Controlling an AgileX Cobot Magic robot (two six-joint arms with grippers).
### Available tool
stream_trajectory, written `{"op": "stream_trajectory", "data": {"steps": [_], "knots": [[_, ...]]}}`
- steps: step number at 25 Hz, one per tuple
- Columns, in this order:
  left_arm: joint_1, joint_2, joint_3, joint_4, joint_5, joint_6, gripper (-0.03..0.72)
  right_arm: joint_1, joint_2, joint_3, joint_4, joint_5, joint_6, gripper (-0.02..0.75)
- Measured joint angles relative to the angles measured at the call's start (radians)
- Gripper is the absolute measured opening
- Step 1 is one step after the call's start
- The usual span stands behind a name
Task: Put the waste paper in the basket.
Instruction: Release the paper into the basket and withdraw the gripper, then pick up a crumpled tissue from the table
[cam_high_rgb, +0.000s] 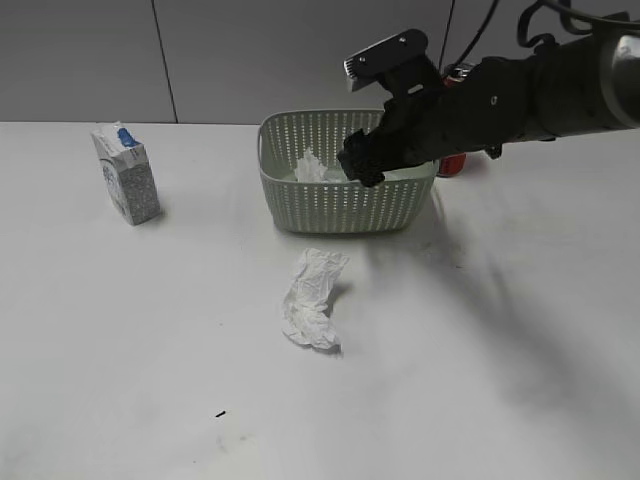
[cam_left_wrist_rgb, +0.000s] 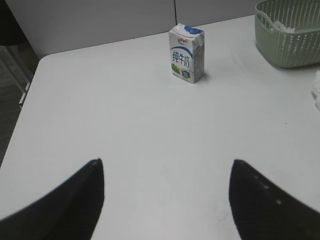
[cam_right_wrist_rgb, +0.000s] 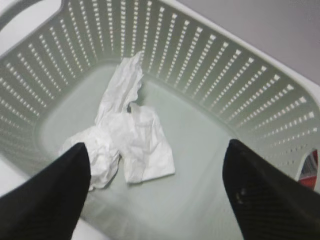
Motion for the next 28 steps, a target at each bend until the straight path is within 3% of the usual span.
{"op": "stream_trajectory", "data": {"steps": [8, 12, 21, 28], "knots": [[0.000, 0.000, 0.000, 0.000, 0.000, 0.000, 0.573, 0.000, -0.181, -0.003, 0.003, 0.340, 0.047, 0.609], [0.000, 0.000, 0.000, 0.000, 0.000, 0.000, 0.573, -0.030, -0.249, -0.034, 0.002, 0.608, 0.135, 0.594], [0.000, 0.000, 0.000, 0.001, 0.000, 0.000, 0.573, -0.273, -0.261, -0.055, -0.072, 0.997, 0.167, 0.592], [0.000, 0.094, -0.025, 0.001, -0.044, 0.000, 0.573, -0.428, -0.310, -0.034, -0.103, 1.153, 0.167, 0.591]]}}
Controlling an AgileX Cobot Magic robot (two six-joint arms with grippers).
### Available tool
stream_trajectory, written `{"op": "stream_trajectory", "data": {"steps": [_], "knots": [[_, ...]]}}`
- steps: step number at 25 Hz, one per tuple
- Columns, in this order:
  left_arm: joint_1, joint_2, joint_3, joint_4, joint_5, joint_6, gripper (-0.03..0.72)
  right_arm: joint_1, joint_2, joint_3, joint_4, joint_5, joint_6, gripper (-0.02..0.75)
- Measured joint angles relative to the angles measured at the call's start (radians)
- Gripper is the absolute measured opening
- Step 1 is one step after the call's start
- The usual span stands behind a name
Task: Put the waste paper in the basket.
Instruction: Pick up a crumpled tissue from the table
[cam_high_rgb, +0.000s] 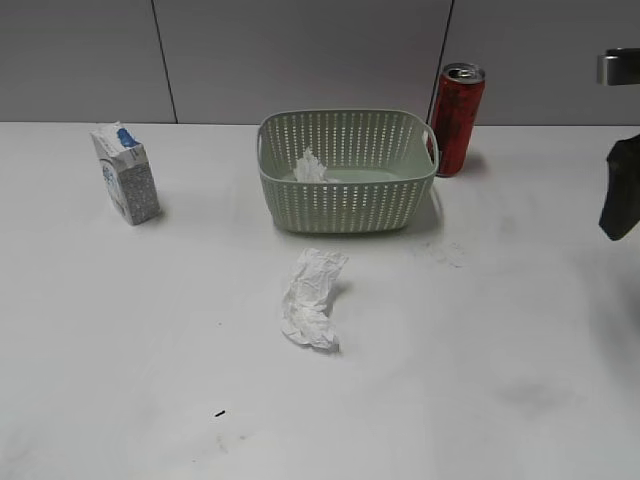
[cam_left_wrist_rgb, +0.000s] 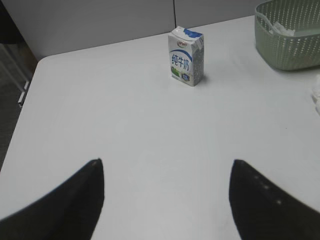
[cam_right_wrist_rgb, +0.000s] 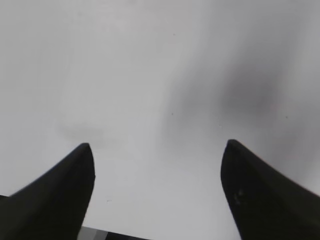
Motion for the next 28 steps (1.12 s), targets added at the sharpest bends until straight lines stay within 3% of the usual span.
{"op": "stream_trajectory", "data": {"steps": [3, 9, 19, 28], "knots": [[0.000, 0.137, -0.038, -0.020, -0.059, 0.016, 0.573, -0.010, -0.085, 0.074, 0.001, 0.003, 0.000, 0.592], [-0.025, 0.449, -0.128, -0.151, -0.155, 0.178, 0.573, -0.010, -0.366, 0.307, 0.038, -0.052, 0.000, 0.592], [-0.315, 0.905, -0.323, -0.119, -0.200, 0.275, 0.573, -0.010, -0.848, 0.634, 0.040, -0.209, 0.000, 0.592], [-0.462, 1.343, -0.579, -0.090, -0.202, 0.278, 0.573, -0.010, -1.220, 0.852, 0.041, -0.229, 0.000, 0.590]]}}
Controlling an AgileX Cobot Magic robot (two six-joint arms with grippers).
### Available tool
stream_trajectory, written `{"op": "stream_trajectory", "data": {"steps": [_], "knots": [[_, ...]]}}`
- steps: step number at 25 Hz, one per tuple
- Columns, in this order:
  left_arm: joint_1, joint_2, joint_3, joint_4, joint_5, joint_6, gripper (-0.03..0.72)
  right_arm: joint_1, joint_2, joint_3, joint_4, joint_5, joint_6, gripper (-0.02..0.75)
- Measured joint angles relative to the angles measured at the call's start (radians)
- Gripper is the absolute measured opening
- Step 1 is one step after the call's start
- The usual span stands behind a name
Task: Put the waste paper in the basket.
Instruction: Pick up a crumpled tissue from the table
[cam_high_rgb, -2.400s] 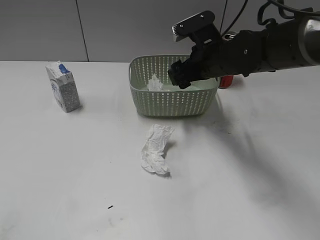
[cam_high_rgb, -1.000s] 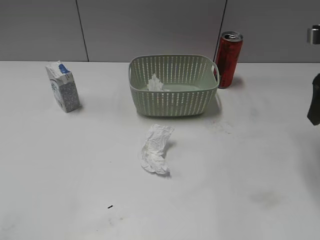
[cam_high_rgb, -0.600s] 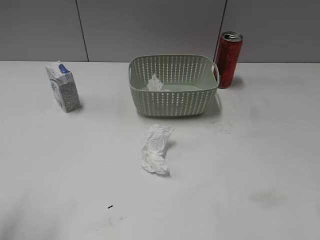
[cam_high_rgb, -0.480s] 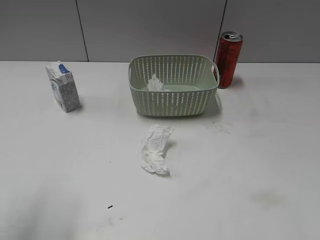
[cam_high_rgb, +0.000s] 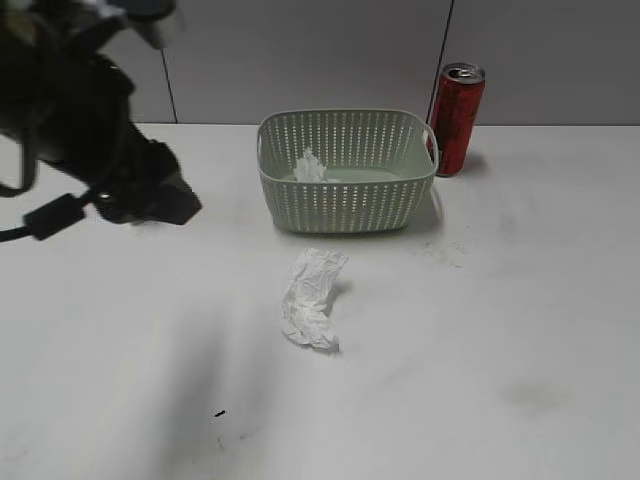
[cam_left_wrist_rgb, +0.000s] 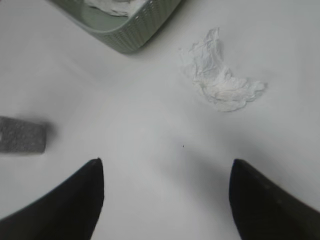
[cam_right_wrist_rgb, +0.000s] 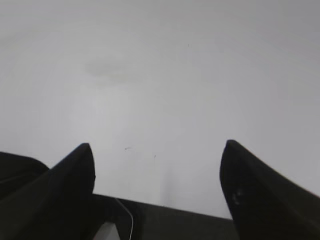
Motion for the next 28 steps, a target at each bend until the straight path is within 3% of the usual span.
{"op": "stream_trajectory", "data": {"steps": [7, 16, 28], "knots": [[-0.097, 0.270, -0.171, 0.023, 0.020, 0.003, 0.573, 0.000, -0.243, 0.001, 0.006, -0.001, 0.000, 0.590], [-0.149, 0.506, -0.240, 0.030, 0.017, 0.011, 0.573, 0.000, -0.414, 0.001, 0.007, -0.001, 0.001, 0.590], [-0.160, 0.655, -0.286, 0.038, -0.062, 0.018, 0.573, 0.000, -0.417, 0.001, 0.008, -0.001, 0.001, 0.590]]}}
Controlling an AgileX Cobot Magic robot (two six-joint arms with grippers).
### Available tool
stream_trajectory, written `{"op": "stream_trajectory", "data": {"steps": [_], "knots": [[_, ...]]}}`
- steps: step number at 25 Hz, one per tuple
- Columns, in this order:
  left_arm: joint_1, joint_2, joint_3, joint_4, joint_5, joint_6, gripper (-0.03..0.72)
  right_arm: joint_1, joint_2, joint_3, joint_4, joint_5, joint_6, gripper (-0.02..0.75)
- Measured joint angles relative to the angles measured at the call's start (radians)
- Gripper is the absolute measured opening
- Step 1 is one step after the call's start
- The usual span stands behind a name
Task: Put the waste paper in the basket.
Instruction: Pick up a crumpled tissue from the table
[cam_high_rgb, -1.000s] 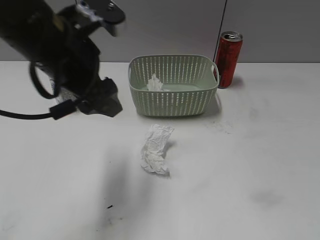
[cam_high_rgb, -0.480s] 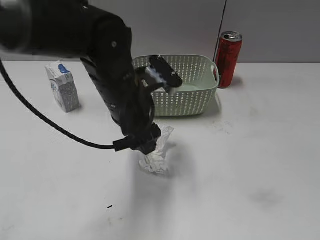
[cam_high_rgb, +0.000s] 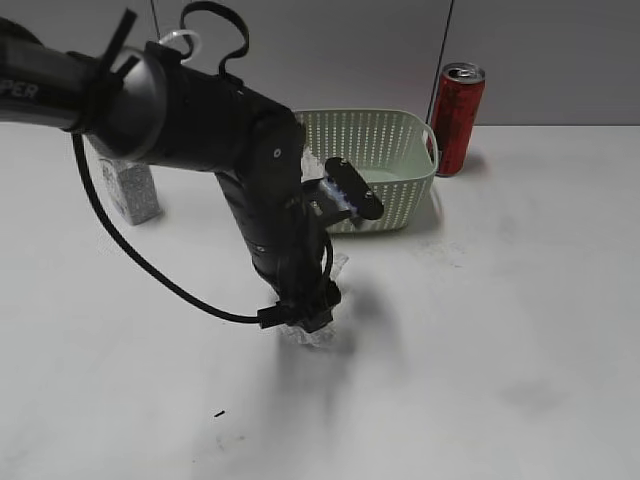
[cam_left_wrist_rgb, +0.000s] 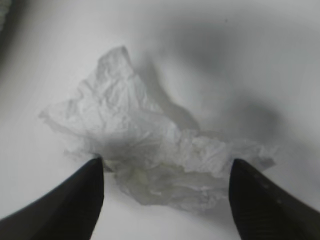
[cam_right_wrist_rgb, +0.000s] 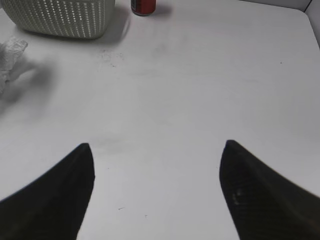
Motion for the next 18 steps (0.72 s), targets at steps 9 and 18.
{"op": "stream_trajectory", "data": {"steps": [9, 18], "knots": [[0.000, 0.046, -0.006, -0.008, -0.037, 0.001, 0.571, 0.000, 0.000, 0.000, 0.000, 0.000, 0.000, 0.590], [0.000, 0.065, -0.016, -0.032, -0.016, 0.001, 0.413, 0.000, -0.001, 0.000, 0.000, 0.000, 0.000, 0.589]]}}
